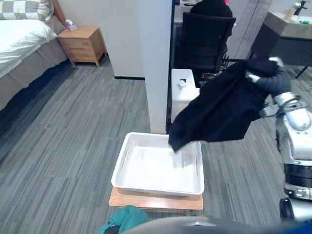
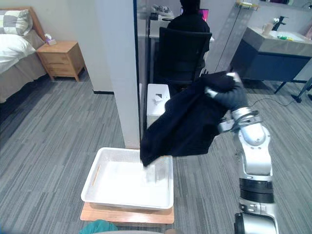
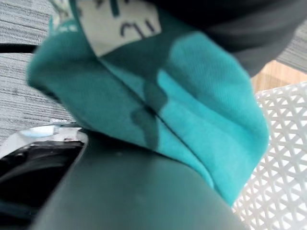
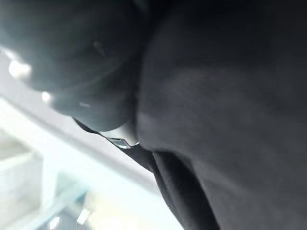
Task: Tidy the bed and pick cloth on bed and put in laundry
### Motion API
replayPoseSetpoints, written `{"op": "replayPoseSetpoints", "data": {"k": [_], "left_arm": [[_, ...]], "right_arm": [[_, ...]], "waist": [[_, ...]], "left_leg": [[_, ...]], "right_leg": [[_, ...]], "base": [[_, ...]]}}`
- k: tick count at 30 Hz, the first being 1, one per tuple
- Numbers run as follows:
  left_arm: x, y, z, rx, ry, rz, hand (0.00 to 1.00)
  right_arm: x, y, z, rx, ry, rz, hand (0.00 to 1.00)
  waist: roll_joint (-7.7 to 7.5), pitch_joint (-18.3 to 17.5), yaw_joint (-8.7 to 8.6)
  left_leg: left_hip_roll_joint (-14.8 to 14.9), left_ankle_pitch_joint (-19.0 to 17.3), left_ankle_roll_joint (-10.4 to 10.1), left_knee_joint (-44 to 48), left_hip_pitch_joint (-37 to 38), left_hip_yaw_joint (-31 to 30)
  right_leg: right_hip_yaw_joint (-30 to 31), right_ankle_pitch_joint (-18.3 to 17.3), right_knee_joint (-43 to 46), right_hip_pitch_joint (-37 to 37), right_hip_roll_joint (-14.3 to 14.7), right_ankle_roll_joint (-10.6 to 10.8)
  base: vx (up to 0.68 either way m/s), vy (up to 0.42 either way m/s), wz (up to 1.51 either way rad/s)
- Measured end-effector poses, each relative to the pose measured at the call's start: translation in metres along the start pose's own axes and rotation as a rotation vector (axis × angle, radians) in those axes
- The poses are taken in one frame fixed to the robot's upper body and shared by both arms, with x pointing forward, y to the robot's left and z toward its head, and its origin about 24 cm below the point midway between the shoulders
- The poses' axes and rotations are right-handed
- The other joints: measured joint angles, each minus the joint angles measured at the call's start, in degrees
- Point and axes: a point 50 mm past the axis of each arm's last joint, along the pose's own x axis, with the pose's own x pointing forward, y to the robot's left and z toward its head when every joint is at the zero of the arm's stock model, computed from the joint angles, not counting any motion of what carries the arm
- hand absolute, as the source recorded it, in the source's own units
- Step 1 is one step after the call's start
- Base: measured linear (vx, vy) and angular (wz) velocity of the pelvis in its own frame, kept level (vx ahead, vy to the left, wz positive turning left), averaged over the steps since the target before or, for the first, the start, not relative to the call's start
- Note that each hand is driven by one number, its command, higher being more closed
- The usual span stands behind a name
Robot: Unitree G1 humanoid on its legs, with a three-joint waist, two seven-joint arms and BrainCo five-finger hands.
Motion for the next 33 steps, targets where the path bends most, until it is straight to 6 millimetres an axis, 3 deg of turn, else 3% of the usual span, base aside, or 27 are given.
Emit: {"op": "replayPoseSetpoints", "data": {"k": [7, 16, 21, 28, 33], "left_arm": [[0.0, 0.0, 0.002, 0.01, -0.023, 0.0, 1.0], [0.0, 0.0, 0.002, 0.018, -0.026, -0.002, 1.0], [0.001, -0.003, 0.004, 0.047, -0.016, -0.014, 1.0], [0.003, -0.008, 0.01, 0.064, 0.022, -0.027, 1.0], [0.005, -0.009, 0.023, 0.082, -0.005, -0.03, 1.0]], "right_arm": [[0.007, 0.047, 0.002, 0.082, -0.019, 0.218, 1.0], [0.009, 0.089, -0.011, 0.162, 0.044, 0.344, 1.0], [0.001, 0.111, -0.048, 0.229, 0.221, 0.365, 1.0], [-0.045, 0.161, -0.113, 0.201, 0.542, 0.501, 1.0], [-0.06, 0.187, -0.131, 0.141, 0.624, 0.522, 1.0]], "waist": [[0.21, -0.1, 0.91], [0.61, 0.1, 1.26], [1.27, 0.5, 1.62], [2.31, 1.8, 2.68], [2.03, 3.5, 3.36]], "left_leg": [[0.0, 0.0, 0.0, 0.0, 0.3, -0.3], [0.2, 0.0, 0.0, 0.3, 0.4, -1.3], [0.3, 0.0, 0.0, 0.5, 0.6, -1.6], [0.5, 0.4, -0.3, 0.9, -0.1, -2.5], [0.4, 2.2, -0.3, -0.2, -2.9, -5.0]], "right_leg": [[0.5, 0.1, -1.1, 1.0, 0.1, 0.1], [0.2, 0.1, -1.8, 2.1, 0.1, 0.1], [-0.3, 0.1, -1.8, 2.7, 0.1, 0.1], [-1.9, 0.1, -1.8, 2.5, 0.1, 0.1], [-4.1, 0.0, -1.8, 0.3, -0.2, 0.1]], "base": [[0.0, 0.0, 0.02], [0.01, -0.004, 0.06], [0.0, -0.001, 0.04], [-0.01, -0.013, 0.04], [-0.03, -0.039, 0.24]]}}
